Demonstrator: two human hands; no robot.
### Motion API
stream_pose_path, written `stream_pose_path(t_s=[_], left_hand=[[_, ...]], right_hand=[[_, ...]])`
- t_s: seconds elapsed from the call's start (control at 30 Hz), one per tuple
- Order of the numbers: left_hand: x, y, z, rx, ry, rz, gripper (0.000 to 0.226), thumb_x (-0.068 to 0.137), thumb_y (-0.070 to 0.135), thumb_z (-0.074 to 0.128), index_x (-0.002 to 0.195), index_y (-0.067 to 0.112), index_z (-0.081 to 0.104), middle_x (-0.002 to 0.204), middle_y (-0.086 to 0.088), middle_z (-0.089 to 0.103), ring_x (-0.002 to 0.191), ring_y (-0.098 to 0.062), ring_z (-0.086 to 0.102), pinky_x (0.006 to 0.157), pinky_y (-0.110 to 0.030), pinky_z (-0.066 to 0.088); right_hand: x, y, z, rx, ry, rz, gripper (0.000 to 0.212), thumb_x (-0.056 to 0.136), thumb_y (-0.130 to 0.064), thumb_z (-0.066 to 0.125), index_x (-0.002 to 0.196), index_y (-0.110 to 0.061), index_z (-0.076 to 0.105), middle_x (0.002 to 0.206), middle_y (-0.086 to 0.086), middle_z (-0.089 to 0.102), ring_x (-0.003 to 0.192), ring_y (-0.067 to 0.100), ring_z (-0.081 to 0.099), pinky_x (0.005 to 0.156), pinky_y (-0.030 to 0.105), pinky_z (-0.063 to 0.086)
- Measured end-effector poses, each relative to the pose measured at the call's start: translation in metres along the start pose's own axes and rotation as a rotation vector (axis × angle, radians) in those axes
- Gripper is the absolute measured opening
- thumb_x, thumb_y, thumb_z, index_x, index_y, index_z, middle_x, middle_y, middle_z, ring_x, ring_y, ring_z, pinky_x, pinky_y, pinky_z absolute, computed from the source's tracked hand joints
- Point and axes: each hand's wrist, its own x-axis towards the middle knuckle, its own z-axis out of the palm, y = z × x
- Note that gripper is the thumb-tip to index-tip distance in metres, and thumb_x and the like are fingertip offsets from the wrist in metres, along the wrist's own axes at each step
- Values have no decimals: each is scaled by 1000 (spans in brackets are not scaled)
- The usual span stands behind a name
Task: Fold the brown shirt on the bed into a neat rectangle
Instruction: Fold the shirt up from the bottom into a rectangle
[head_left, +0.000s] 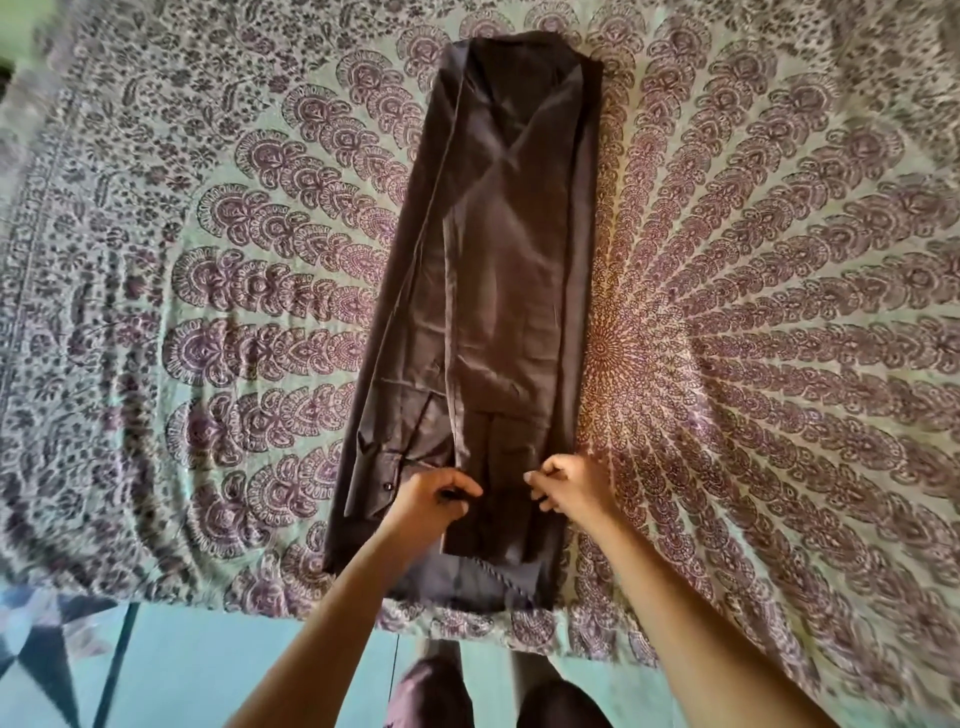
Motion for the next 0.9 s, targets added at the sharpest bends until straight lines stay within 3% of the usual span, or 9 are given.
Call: stream_pose_path(t_s=[0.1, 0.23, 0.43, 0.57, 0.67, 0.8, 0.9], left_hand=[[3, -3, 6, -60, 103, -43, 31, 75, 3, 64, 75, 34, 63, 77, 11, 64, 73, -6, 61, 68, -21, 48], [-6, 0, 16, -1, 211, -80, 22, 78, 2, 64, 90, 19, 70, 78, 2, 65, 67, -13, 60, 64, -22, 45], [-21, -13, 18, 61, 346, -41, 32, 77, -6, 54, 94, 14, 73, 98, -6, 66, 79, -16, 63, 68, -22, 44], [-29, -11, 20, 55, 357, -74, 25, 81, 4, 62, 103, 13, 69, 101, -5, 67, 75, -16, 63, 73, -28, 50], [-28, -6, 21, 39, 268, -131, 31, 81, 14, 68, 111, 15, 60, 95, -4, 67, 79, -19, 65, 74, -30, 52], [-17, 6, 16, 229, 307, -214, 22, 78, 16, 66, 92, 18, 49, 83, -1, 65, 85, -27, 62, 67, -32, 45], [4, 27, 2, 309, 357, -198, 20, 80, 22, 63, 82, 22, 44, 83, 1, 63, 86, -27, 61, 62, -30, 39]], right_hand=[[-6, 9, -6, -94, 262, -99, 24, 84, -24, 65, 62, -20, 55, 57, -3, 62, 50, 12, 60, 51, 29, 47], [-13, 22, 1, -351, 162, -130, 30, 83, -48, 62, 68, -23, 53, 64, -2, 67, 58, 15, 64, 48, 29, 45], [-18, 14, 6, -461, 254, -104, 29, 83, -45, 63, 70, -22, 51, 64, -5, 58, 60, 15, 51, 42, 22, 22], [-17, 13, 5, -579, 219, -139, 34, 81, -50, 64, 70, -21, 51, 62, -6, 53, 60, 15, 51, 42, 23, 22], [-17, 14, 1, -611, 292, -178, 38, 78, -55, 64, 71, -19, 58, 63, -4, 60, 58, 17, 54, 42, 21, 22], [-10, 12, -9, -574, 451, -307, 33, 81, -45, 66, 64, -17, 58, 55, 1, 61, 48, 22, 56, 40, 18, 20], [4, -6, -19, -549, 549, -486, 25, 84, -35, 60, 66, -18, 57, 52, 0, 59, 40, 19, 52, 36, 18, 27]])
